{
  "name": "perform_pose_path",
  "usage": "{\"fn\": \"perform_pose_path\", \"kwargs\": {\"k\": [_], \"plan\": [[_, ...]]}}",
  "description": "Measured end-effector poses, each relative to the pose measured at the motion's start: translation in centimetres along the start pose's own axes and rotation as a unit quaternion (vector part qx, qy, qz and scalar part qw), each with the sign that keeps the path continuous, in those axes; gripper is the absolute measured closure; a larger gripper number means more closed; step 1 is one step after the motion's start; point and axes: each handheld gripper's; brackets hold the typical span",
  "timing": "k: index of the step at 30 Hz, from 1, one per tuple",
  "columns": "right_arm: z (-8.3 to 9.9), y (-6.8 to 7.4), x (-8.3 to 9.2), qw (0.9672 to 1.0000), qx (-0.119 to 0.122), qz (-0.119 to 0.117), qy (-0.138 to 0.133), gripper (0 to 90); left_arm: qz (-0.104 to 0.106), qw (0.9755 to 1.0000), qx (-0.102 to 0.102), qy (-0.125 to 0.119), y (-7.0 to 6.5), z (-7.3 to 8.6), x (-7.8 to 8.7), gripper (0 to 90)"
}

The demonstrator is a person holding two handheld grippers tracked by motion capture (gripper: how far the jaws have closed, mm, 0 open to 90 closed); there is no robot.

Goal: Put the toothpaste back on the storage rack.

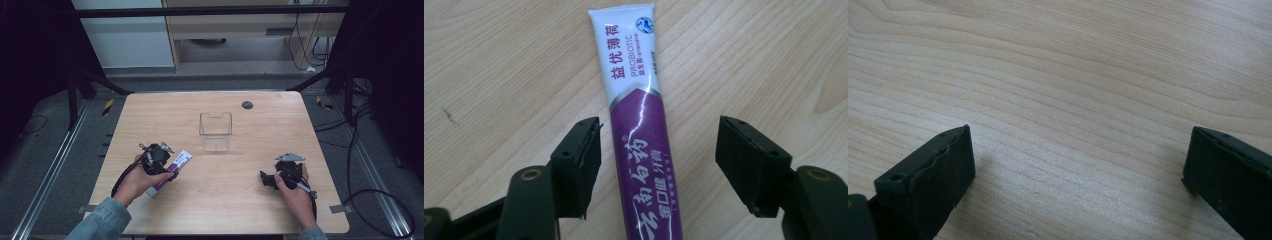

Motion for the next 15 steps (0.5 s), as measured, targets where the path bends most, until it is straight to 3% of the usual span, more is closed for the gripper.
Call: {"fn": "perform_pose_path", "kwargs": {"k": [15], "plan": [[0.0, 0.0, 0.0, 1.0, 0.0, 0.0, 0.0, 0.3, -0.004, 0.9996, 0.011, 0.024, 0.7, -1.3, -3.0, 45.3]]}}
Point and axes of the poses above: each handheld gripper's, and its own axes: x roughly backward along the jaws, z roughly out of its underside, y roughly to its left, and after that the axes turned 8 degrees about -z, right-handed
